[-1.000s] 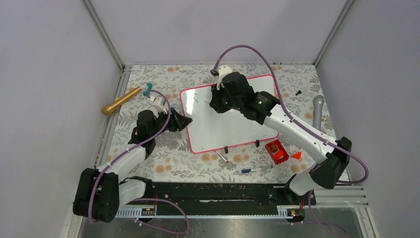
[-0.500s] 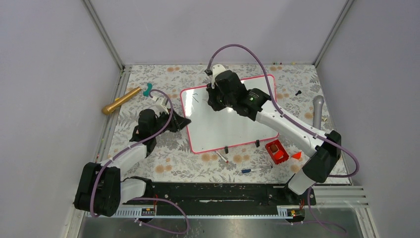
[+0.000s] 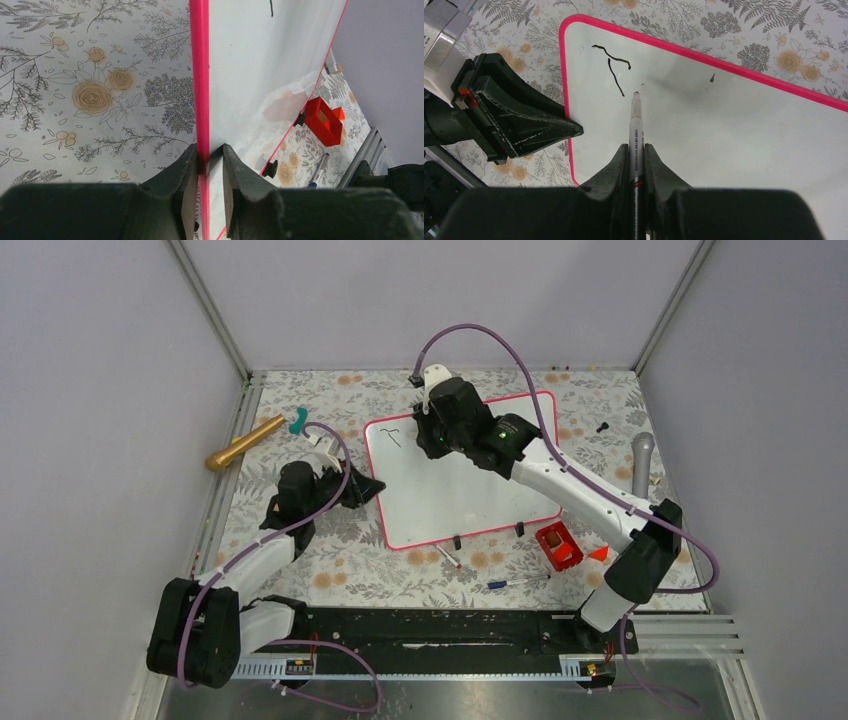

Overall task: Write a sentence on the whiteboard
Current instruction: Hold the whiteboard on the whiteboard stand, then write a sentence on the whiteboard.

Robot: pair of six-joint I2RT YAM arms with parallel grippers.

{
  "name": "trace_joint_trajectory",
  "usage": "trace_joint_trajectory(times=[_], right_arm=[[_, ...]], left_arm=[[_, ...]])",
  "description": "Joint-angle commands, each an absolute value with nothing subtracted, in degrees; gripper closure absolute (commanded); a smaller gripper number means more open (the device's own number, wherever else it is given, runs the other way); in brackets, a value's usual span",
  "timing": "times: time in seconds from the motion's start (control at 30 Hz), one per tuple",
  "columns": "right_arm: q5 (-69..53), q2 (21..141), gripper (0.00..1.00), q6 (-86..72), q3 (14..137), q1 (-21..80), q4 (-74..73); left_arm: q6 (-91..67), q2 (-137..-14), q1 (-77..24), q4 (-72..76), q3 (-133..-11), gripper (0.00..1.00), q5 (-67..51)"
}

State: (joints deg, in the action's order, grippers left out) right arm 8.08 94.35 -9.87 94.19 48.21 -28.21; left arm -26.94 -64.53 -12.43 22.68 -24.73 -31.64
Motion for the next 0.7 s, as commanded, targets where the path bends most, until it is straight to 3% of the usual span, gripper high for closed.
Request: trace_joint_trajectory(times=[0.0,0.67], right_arm=[[9.4,93.5,1.00,-9.0,95.9,48.9,-28.9],[5.4,88.3,1.00,-10.8,90.3,49.1,-27.5]], left_arm=[[-22.9,-62.5,-12.8,23.6,-24.9,1.00,-29.2],[-22.2,-64.5,-13.7,29.6,-21.9,1.00,-29.8]])
